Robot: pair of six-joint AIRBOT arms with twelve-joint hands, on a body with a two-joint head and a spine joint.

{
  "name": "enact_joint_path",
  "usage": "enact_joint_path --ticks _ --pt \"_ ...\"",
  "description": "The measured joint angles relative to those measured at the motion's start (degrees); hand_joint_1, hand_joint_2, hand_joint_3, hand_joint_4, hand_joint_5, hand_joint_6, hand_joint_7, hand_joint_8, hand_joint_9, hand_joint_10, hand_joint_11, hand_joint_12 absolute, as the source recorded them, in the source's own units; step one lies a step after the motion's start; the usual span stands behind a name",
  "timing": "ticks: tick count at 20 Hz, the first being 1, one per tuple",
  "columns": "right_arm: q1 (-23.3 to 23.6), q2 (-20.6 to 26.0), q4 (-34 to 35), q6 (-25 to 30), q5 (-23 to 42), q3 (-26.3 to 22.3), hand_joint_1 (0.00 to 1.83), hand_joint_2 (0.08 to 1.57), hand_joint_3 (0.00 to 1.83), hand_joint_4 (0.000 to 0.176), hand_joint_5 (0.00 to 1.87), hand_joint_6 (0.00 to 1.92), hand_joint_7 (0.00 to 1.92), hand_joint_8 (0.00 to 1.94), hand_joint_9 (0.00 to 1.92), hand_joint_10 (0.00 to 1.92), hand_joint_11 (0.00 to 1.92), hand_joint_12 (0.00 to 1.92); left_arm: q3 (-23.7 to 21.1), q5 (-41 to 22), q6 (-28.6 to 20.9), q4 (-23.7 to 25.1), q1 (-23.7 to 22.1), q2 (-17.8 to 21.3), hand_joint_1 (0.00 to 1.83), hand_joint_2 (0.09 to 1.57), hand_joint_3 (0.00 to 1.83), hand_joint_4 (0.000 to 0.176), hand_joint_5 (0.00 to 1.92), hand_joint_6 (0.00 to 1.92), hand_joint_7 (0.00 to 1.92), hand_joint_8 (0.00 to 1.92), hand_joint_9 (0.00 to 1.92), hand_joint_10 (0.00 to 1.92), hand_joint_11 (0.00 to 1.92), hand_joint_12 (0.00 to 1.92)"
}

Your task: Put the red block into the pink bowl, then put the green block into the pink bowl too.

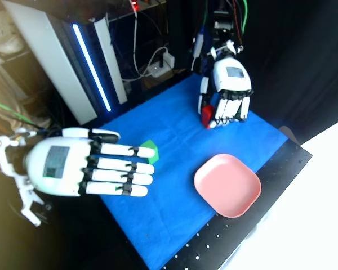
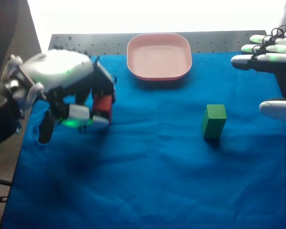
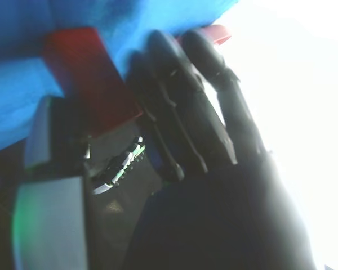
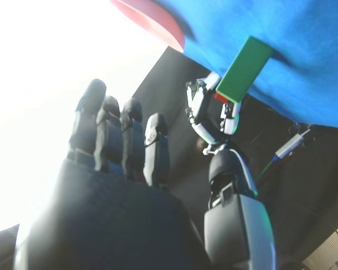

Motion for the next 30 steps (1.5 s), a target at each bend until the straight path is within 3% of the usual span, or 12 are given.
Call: enact_joint_path --ticks 3,6,7,9,11,14,15,19,21,22,24,30 --pt "0.0 0.0 0.0 0.0 0.0 0.0 0.26 1.25 0.0 0.105 0.34 0.0 0.26 0.0 0.12 0.0 0.0 0.64 0.5 -1.1 0.0 2.3 -3.5 0.0 1.26 1.11 0.0 0.0 1.05 0.64 0.97 1.26 0.84 1.53 0.72 1.91" --pt "0.0 0.0 0.0 0.0 0.0 0.1 0.28 1.25 0.0 0.1 0.36 0.0 0.29 0.0 0.17 0.0 0.0 0.71 2.5 -1.0 0.0 3.1 -6.8 -0.6 1.28 1.08 0.0 0.0 1.09 0.56 1.07 1.08 0.94 1.1 0.32 1.24" --pt "0.0 -0.1 0.0 0.0 -0.1 0.1 0.27 1.25 0.0 0.104 0.35 0.0 0.28 0.0 0.17 0.0 0.0 0.72 3.7 -0.7 0.0 2.9 -7.9 -1.4 1.27 1.07 0.0 0.0 1.1 0.58 1.11 0.98 0.97 0.86 0.18 1.35" --pt "0.0 -0.5 0.0 0.0 0.0 0.2 0.26 1.25 0.0 0.107 0.35 0.0 0.28 0.0 0.17 0.0 0.0 0.72 6.1 0.5 0.0 3.0 -10.2 -3.4 1.25 1.06 0.0 0.0 1.08 0.74 1.15 0.8 1.05 0.55 0.61 1.31" --pt "0.0 -0.8 0.0 0.0 0.0 0.3 0.28 1.25 0.0 0.104 0.36 0.0 0.3 0.0 0.18 0.0 0.0 0.69 8.4 1.7 0.0 2.9 -11.7 -5.6 1.25 1.07 0.0 0.0 1.06 0.76 1.14 0.82 1.06 0.36 0.32 1.33" --pt "0.0 -1.3 0.0 0.0 0.0 1.0 0.31 1.24 0.0 0.093 0.38 0.0 0.3 0.0 0.18 0.0 0.0 0.63 13.7 4.8 0.0 2.4 -13.8 -10.7 1.24 1.08 0.0 0.0 0.99 0.9 1.14 0.79 1.05 0.27 0.05 1.42" --pt "0.0 -1.6 0.2 0.1 0.0 1.2 0.32 1.24 0.0 0.091 0.37 0.0 0.3 0.0 0.19 0.0 0.0 0.65 16.0 6.0 -0.1 1.5 -14.1 -12.9 1.25 1.09 0.0 0.0 1.0 0.79 1.08 1.0 1.18 0.76 0.98 1.5" --pt "0.0 -2.1 -0.3 0.3 -0.2 1.4 0.3 1.26 0.0 0.076 0.36 0.0 0.26 0.0 0.16 0.0 0.0 0.52 20.4 8.8 0.0 -0.6 -14.1 -16.7 1.26 1.12 0.0 0.0 0.99 0.7 0.99 1.23 1.03 1.44 1.04 1.82" --pt "0.0 -2.2 -0.3 0.5 0.0 1.6 0.31 1.26 0.0 0.073 0.35 0.0 0.27 0.0 0.17 0.0 0.0 0.51 22.4 10.2 0.0 -1.4 -14.1 -18.1 1.25 1.14 0.0 0.0 0.91 0.85 0.98 1.22 0.96 1.36 0.94 1.74" --pt "0.0 -2.3 -0.3 0.5 -0.1 1.7 0.31 1.26 0.0 0.068 0.36 0.0 0.28 0.0 0.18 0.0 0.0 0.57 22.9 10.4 0.0 -1.9 -14.1 -18.4 1.04 1.07 0.0 0.0 0.82 0.33 0.87 0.53 0.88 1.01 0.77 1.52" --pt "0.0 -2.3 -0.3 0.5 -0.1 1.7 0.28 1.27 0.0 0.074 0.35 0.0 0.29 0.0 0.2 0.0 0.0 0.63 23.0 10.7 0.4 -2.5 -14.1 -18.7 0.93 1.0 0.0 0.0 0.72 0.02 0.82 0.08 0.77 0.68 0.57 1.42" --pt "0.0 -2.5 -0.4 1.0 0.0 1.7 0.3 1.27 0.0 0.08 0.37 0.0 0.29 0.0 0.2 0.0 0.0 0.56 21.5 10.8 1.5 -3.2 -14.1 -17.6 0.75 0.97 0.0 0.05 0.53 0.0 0.65 0.0 0.6 0.52 0.37 1.39"
